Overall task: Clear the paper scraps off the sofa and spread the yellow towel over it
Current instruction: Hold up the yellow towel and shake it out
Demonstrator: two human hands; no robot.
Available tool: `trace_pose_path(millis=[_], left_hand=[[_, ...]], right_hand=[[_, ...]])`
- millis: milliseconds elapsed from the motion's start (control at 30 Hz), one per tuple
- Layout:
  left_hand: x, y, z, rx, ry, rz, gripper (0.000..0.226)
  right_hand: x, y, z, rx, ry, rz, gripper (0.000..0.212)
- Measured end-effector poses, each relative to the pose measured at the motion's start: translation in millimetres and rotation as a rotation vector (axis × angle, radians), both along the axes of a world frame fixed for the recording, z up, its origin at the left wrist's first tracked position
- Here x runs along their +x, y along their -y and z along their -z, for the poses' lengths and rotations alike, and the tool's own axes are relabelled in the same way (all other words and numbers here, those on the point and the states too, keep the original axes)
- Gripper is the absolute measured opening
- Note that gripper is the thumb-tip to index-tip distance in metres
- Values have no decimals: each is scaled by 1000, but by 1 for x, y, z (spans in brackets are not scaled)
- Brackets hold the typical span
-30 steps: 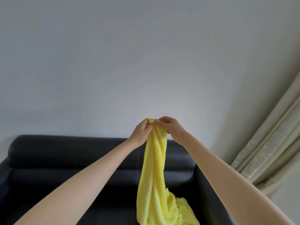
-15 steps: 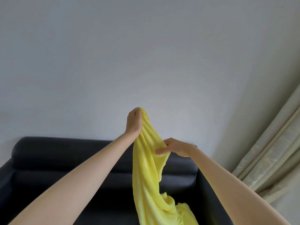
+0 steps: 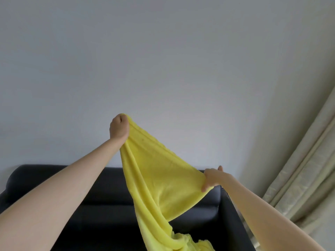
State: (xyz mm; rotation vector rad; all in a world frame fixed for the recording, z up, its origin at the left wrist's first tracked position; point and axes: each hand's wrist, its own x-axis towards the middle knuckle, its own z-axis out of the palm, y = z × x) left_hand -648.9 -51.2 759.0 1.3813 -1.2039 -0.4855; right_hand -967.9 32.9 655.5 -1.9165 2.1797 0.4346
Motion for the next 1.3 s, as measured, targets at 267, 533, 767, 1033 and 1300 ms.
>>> trace_pose_path(millis=[267, 533, 767, 1033, 1300], left_hand=[[19, 2, 24, 85, 100, -65, 34], [24, 2, 4, -25, -14, -168, 13], [26, -3, 23, 186, -144, -188, 38], [30, -10, 2, 135, -309, -208, 41], [54, 10, 15, 180, -498, -22, 41]], right_hand=[[-16, 33, -64, -274, -177, 54, 41], [-7, 40, -173, -1487, -92, 50, 29], [-8, 34, -162, -876, -265, 119, 18], [-25, 29, -194, -780, 306, 144, 41], [-20, 24, -208, -1061, 671, 142, 25]])
